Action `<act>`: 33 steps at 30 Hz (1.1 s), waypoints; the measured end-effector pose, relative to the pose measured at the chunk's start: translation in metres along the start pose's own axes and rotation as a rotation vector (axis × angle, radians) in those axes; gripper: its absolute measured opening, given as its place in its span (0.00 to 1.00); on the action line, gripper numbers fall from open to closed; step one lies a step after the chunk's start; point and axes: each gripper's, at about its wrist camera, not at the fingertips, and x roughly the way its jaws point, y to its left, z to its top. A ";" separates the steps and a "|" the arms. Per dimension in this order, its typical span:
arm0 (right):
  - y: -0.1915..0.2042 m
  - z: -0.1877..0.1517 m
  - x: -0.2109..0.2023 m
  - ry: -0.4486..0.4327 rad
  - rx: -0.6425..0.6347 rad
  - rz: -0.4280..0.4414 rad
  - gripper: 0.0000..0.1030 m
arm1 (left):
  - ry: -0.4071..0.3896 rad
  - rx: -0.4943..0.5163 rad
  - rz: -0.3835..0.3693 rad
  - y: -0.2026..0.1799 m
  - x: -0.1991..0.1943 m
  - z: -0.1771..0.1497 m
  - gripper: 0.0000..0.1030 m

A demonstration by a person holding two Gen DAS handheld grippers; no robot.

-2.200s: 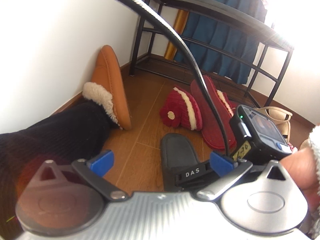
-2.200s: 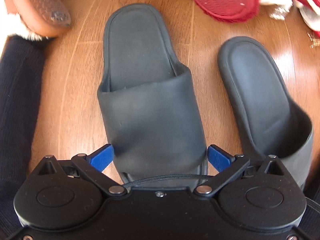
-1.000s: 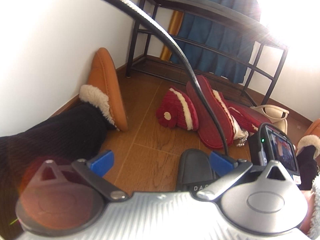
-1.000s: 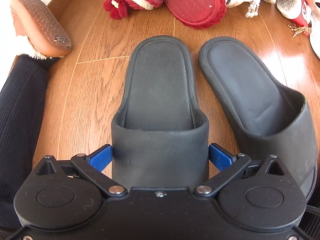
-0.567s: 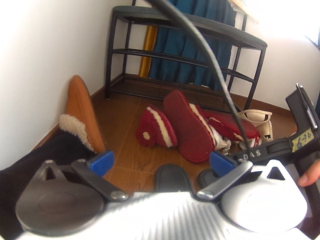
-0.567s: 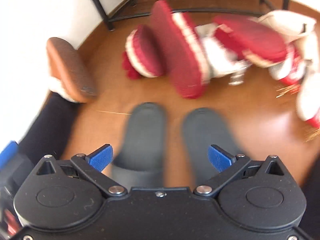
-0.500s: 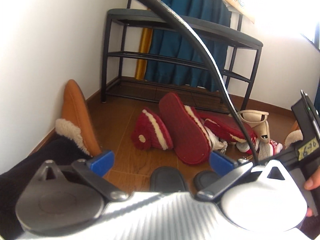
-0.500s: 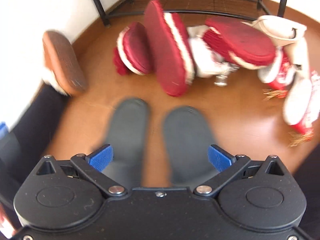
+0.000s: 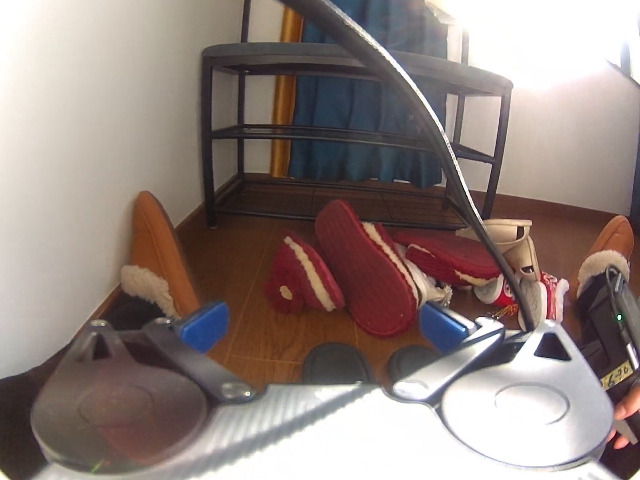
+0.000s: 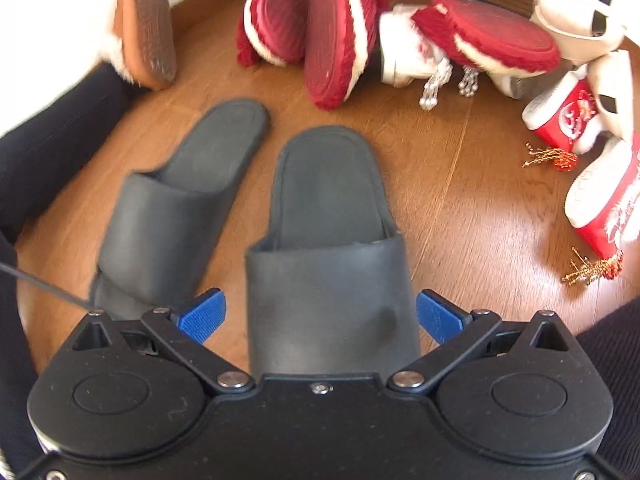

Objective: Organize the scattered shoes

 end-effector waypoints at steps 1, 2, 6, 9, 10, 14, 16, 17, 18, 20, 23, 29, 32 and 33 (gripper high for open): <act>0.000 0.001 0.004 0.012 -0.011 0.007 1.00 | 0.005 0.004 0.004 -0.001 0.000 -0.001 0.99; 0.000 0.002 0.008 0.027 -0.020 0.009 1.00 | 0.011 0.008 0.010 -0.002 0.000 -0.002 0.99; 0.003 0.006 0.018 0.061 -0.038 -0.011 1.00 | 0.026 0.025 0.028 -0.004 0.002 -0.005 0.99; 0.003 0.008 0.022 0.078 -0.042 -0.022 1.00 | 0.024 0.024 0.036 -0.003 0.003 -0.006 0.99; 0.003 0.008 0.022 0.080 -0.040 -0.023 1.00 | 0.021 0.023 0.042 -0.001 0.003 -0.006 0.99; 0.002 0.008 0.023 0.076 0.005 -0.033 1.00 | 0.025 0.014 0.066 0.003 0.005 -0.009 0.99; 0.003 0.006 0.023 0.061 0.040 -0.037 1.00 | 0.025 0.013 0.091 0.007 0.007 -0.010 0.99; 0.003 0.006 0.022 0.055 0.070 -0.025 1.00 | 0.027 0.012 0.104 0.009 0.008 -0.011 0.99; 0.003 0.007 0.022 0.050 0.105 -0.004 1.00 | 0.029 0.007 0.118 0.013 0.009 -0.011 0.99; 0.004 0.009 0.022 0.049 0.164 0.029 1.00 | 0.041 -0.008 0.140 0.020 0.011 -0.012 0.99; 0.011 0.013 0.024 0.048 0.221 0.015 1.00 | 0.050 -0.049 0.167 0.034 0.013 -0.013 0.99; 0.023 0.020 0.030 0.032 0.334 -0.019 1.00 | 0.037 -0.072 0.177 0.045 0.010 -0.012 0.99; 0.028 0.021 0.030 0.033 0.382 -0.031 1.00 | 0.036 -0.081 0.175 0.046 0.010 -0.010 0.99; 0.030 0.021 0.030 0.034 0.392 -0.032 1.00 | 0.036 -0.083 0.174 0.046 0.010 -0.010 0.99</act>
